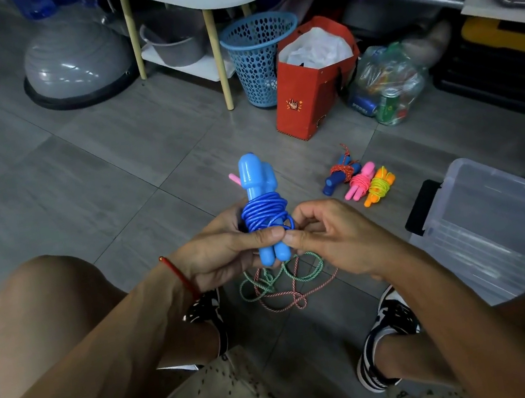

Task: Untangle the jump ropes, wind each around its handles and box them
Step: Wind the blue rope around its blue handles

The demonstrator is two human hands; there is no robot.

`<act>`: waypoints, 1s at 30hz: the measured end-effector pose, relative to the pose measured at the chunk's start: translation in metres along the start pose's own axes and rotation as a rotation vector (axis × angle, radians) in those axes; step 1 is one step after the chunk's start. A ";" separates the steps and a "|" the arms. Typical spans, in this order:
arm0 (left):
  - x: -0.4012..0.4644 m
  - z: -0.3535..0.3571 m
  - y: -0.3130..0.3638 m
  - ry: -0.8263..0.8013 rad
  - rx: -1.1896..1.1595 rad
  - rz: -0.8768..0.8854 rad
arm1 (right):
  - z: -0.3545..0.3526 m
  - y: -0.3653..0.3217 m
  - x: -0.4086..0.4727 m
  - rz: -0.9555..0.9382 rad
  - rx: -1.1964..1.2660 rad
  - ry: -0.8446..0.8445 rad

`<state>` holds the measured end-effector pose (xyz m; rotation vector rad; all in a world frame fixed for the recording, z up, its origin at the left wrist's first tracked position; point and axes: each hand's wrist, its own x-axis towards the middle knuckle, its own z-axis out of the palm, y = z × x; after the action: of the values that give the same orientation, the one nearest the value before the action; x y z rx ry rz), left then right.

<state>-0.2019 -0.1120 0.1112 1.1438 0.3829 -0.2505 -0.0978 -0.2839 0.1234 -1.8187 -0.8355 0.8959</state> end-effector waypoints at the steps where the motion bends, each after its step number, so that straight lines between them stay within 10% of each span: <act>1: 0.000 0.001 0.000 0.000 0.000 0.004 | 0.000 0.000 -0.001 -0.004 0.026 -0.008; 30: 0.000 0.001 0.001 -0.135 -0.055 0.114 | -0.003 -0.001 -0.011 -0.008 0.264 -0.075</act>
<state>-0.2015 -0.1121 0.1128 1.0846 0.2037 -0.2150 -0.1007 -0.2939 0.1275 -1.5604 -0.7326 1.0233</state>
